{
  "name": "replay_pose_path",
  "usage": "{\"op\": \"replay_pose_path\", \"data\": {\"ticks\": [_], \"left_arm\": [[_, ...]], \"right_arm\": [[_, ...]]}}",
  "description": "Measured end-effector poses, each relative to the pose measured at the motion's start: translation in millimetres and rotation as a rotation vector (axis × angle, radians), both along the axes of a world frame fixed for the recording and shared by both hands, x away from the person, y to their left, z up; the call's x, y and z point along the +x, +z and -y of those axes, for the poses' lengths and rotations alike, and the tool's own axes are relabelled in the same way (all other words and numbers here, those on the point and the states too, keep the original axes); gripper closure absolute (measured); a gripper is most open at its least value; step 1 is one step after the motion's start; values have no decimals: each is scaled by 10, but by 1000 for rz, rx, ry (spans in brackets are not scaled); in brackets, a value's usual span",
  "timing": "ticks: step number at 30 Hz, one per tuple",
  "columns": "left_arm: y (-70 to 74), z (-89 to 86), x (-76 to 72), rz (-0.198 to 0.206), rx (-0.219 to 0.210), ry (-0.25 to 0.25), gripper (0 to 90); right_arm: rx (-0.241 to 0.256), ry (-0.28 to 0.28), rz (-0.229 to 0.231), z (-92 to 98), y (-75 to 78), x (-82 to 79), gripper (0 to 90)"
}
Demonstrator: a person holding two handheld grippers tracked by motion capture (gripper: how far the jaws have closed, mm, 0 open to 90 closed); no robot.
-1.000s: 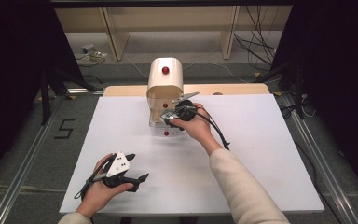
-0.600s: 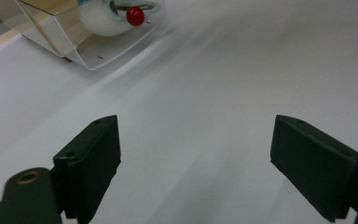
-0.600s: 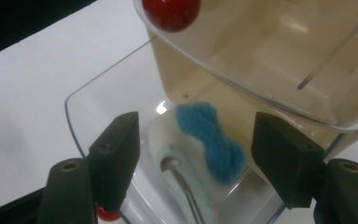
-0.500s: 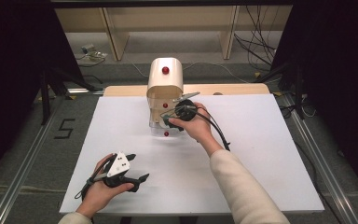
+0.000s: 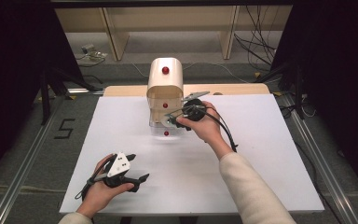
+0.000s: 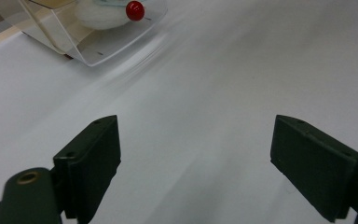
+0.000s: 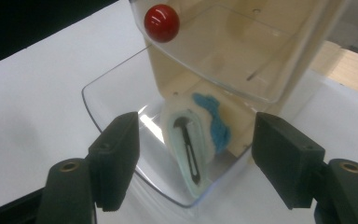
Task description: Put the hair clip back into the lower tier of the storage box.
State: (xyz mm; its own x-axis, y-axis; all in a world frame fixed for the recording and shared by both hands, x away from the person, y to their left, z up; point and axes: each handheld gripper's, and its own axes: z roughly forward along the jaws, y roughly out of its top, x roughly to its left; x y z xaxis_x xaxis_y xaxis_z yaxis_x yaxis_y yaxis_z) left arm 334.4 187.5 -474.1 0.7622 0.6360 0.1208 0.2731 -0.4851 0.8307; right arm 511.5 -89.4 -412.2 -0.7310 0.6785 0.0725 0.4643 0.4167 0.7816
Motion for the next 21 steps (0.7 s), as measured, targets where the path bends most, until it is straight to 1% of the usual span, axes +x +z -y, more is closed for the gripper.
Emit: {"op": "replay_pose_path", "data": {"ticks": [3, 5, 13, 21], "left_arm": [[-3, -1, 2, -3, 3, -1, 160], [-4, -2, 2, -3, 4, 0, 160], [-7, 3, 0, -2, 2, 3, 159], [-11, 5, 0, -4, 2, 7, 159]], "right_arm": [[0, -3, 4, 54, 20, -29, 329], [2, 0, 15, 84, 32, -45, 329], [6, -9, 19, 194, 61, -114, 329], [6, -8, 38, 299, 98, -182, 327]]}}
